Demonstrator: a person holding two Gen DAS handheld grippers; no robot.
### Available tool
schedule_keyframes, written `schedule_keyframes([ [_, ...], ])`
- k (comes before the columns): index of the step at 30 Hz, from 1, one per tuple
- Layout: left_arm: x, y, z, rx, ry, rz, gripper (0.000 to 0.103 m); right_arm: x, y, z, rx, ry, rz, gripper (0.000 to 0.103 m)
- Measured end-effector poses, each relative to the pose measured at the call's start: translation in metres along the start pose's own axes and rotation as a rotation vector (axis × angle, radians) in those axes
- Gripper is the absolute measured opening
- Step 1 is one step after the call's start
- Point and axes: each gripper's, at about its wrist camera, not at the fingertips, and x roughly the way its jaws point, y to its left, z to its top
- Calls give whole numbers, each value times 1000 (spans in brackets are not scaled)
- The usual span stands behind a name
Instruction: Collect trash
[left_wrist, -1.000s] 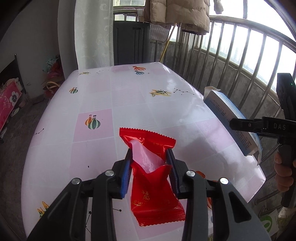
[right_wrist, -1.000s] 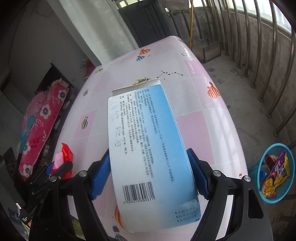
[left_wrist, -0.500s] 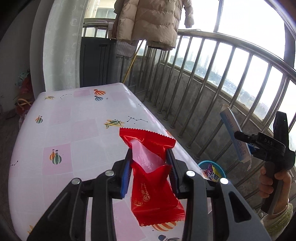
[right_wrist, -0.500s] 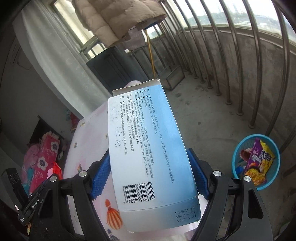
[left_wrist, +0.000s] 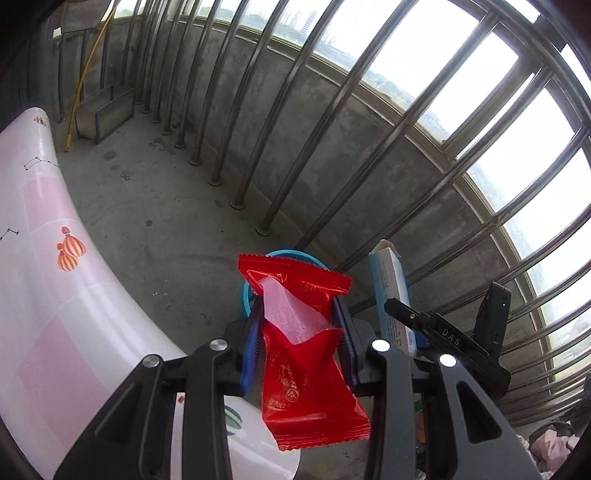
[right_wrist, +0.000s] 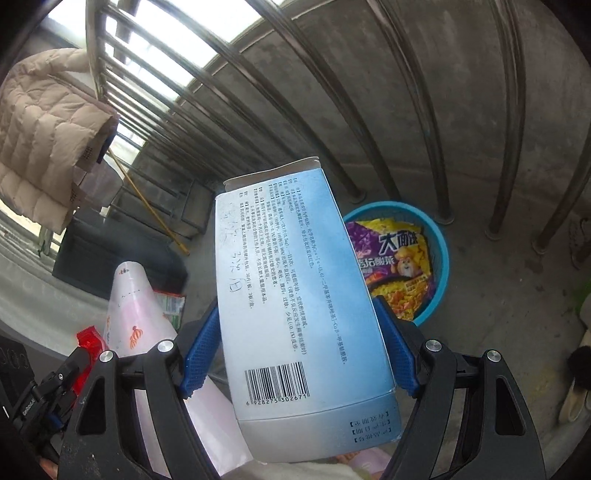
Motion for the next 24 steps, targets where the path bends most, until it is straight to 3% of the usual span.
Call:
schedule_keyframes([
  [5,84,-36,34,20,77,-36,37,38,-39,23,145,8,26,75],
  [6,101,-40,40,14,80,-34,42,46,-49,27,164,8,24,76],
  [8,136,-42,45,15,79,-38,62,72,-67,32,199,13,24,91],
  [9,155,-44,45,20,98,-23,76,87,-78,34,208,25,10,93],
  [13,210,-34,39,-30,198,16,77,119,-123,23,305,62,-91,92],
  [18,190,-16,34,-97,185,-39,77,97,-144,12,331,6,-91,92],
  [24,122,-19,42,-60,56,-57,77,66,-121,20,271,-83,-76,91],
])
